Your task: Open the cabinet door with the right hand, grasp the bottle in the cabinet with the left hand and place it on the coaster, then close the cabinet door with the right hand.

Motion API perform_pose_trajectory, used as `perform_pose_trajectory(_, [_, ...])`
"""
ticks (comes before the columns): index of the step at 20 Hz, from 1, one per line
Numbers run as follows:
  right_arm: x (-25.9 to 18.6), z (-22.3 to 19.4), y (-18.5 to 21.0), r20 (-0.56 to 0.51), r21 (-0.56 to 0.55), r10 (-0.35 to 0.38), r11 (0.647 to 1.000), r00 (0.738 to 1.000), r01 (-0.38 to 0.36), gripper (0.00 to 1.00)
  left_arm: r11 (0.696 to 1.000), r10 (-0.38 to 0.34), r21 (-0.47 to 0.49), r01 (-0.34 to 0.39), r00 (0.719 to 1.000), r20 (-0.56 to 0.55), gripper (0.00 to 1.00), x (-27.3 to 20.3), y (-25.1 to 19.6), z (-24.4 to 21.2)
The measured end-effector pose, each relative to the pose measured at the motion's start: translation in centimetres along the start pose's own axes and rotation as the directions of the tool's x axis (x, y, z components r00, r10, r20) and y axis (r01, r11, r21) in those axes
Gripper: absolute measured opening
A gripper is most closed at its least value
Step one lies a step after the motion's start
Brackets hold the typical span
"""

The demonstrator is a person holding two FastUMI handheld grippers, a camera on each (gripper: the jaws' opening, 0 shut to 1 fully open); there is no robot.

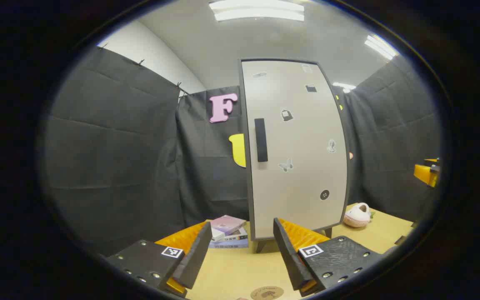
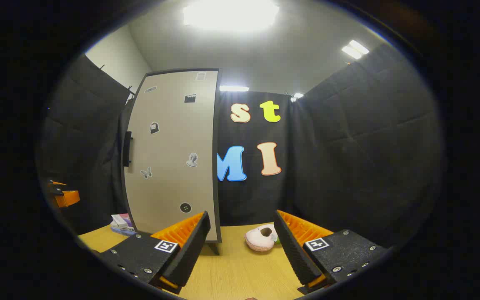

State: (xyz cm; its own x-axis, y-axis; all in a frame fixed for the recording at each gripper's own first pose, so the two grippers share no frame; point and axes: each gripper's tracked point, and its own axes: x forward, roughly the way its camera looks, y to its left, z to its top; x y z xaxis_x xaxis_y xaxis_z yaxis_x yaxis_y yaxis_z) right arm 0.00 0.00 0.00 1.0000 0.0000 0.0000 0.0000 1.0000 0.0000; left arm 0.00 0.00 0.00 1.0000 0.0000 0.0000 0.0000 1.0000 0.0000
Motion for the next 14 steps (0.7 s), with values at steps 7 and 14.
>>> perform_pose_trajectory(7, [0.04, 0.31, -0.01, 0.004, -0.002, 0.005, 1.0, 1.0, -0.005, 0.95, 1.0, -0.005, 0.0, 0.005, 1.0, 0.009, 0.85, -0.02, -0.27, 0.27])
perform_pose_trajectory(14, [-0.01, 0.17, -0.06, -0.003, 0.005, 0.004, 1.0, 1.0, -0.004, 0.95, 1.0, -0.004, 0.004, 0.004, 1.0, 0.015, 0.85, -0.49, -0.3, 0.56])
